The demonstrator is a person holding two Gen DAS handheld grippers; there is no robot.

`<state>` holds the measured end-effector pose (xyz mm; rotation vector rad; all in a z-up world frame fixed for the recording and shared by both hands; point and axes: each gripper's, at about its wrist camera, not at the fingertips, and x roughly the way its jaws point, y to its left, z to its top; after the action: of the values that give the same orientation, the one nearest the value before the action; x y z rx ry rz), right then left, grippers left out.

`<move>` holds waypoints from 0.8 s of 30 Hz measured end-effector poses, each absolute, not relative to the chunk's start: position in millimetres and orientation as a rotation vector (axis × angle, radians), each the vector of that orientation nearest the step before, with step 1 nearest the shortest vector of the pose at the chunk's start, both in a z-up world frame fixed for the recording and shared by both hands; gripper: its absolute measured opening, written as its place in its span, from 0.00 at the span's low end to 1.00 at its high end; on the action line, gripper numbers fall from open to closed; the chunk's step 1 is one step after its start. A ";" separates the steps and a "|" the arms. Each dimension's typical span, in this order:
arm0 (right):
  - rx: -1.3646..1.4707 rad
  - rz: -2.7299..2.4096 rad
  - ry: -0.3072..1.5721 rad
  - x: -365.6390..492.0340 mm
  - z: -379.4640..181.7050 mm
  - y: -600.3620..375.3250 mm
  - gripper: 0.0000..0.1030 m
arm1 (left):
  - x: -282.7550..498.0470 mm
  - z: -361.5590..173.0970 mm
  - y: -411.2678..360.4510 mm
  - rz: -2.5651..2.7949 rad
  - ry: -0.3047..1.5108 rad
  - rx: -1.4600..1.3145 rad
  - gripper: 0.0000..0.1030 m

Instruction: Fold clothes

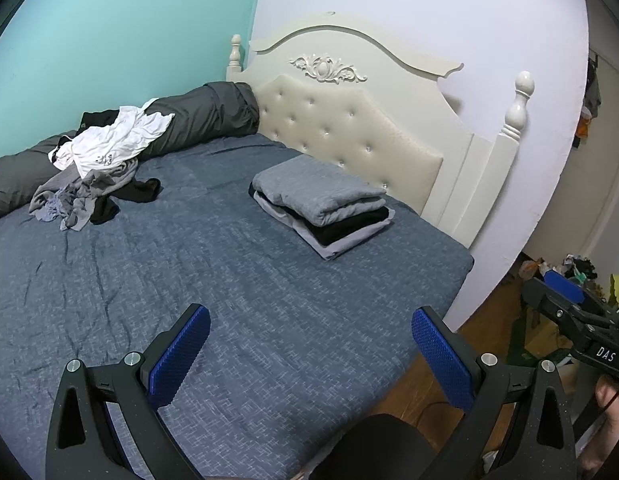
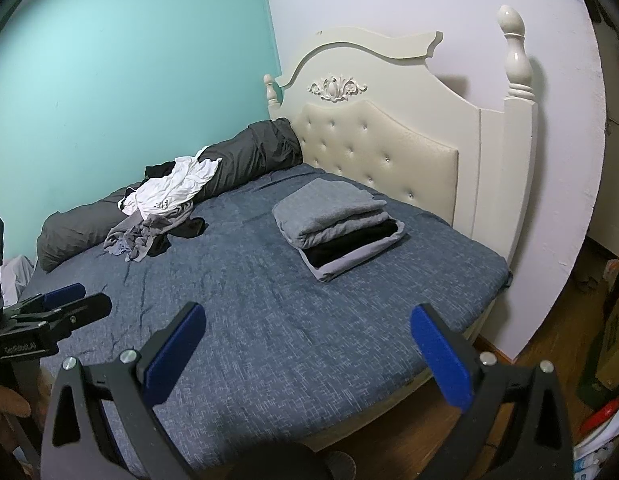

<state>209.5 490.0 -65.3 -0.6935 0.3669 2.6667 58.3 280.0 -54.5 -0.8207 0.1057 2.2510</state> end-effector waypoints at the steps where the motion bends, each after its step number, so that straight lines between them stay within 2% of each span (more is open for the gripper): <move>1: -0.694 2.666 0.368 209.2 -65.3 490.3 1.00 | 58.5 -54.5 280.1 2.253 0.108 -0.819 1.00; 24: -0.690 2.663 0.397 211.1 -67.1 489.1 1.00 | 60.7 -56.3 279.9 2.267 0.117 -0.819 1.00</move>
<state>211.1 489.1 -67.1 -0.6903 0.3969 2.6631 60.7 279.9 -56.3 -0.8187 0.1172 2.2675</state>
